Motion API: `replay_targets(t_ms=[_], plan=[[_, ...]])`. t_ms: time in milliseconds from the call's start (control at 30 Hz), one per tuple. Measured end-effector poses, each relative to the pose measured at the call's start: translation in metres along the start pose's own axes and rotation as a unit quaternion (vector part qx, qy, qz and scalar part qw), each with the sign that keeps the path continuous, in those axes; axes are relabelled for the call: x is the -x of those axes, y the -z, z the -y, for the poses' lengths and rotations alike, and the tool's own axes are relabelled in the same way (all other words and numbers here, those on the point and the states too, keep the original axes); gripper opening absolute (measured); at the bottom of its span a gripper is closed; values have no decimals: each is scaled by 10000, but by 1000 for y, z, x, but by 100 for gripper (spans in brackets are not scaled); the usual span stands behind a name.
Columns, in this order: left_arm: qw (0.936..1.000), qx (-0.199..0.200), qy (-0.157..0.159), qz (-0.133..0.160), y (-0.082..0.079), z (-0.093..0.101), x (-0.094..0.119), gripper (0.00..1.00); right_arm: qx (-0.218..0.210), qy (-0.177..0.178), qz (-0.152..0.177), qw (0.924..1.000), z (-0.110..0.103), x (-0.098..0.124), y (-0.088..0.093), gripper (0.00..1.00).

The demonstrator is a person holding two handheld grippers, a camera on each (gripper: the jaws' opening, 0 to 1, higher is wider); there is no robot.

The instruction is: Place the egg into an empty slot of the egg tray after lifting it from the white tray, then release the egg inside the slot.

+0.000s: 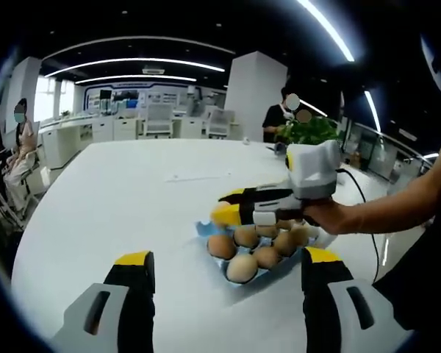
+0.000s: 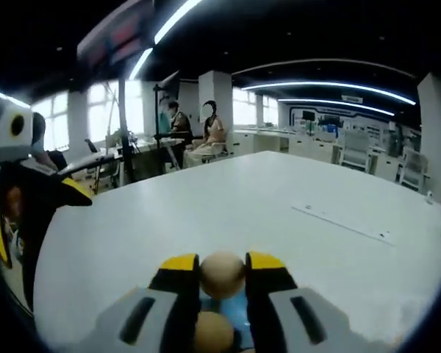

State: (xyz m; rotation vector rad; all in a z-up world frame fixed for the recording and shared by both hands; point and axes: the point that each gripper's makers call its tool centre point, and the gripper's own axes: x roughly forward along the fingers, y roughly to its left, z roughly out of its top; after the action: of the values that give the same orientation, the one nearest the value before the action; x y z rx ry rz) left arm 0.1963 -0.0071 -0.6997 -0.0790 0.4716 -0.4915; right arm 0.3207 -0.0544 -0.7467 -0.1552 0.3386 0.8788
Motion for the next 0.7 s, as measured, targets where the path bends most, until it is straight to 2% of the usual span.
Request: replay_targets(t_ms=[333, 400, 533, 600, 700], plan=[[10000, 14, -41, 8, -1, -2, 2, 83, -212, -97, -284, 9993, -7, -17, 14, 24], [10000, 24, -36, -2, 0, -2, 2, 83, -321, -125, -426, 9985, -8, -19, 19, 24], [10000, 30, -25, 2, 0, -3, 1, 83, -519, -69, -453, 9976, -3, -18, 20, 24], [10000, 26, -27, 9, -1, -3, 1, 83, -900, -61, -581, 9942, -1, -18, 25, 25], [10000, 10, -39, 49, -4, -3, 0, 83, -929, -99, -575, 9940, 2, -18, 25, 25]])
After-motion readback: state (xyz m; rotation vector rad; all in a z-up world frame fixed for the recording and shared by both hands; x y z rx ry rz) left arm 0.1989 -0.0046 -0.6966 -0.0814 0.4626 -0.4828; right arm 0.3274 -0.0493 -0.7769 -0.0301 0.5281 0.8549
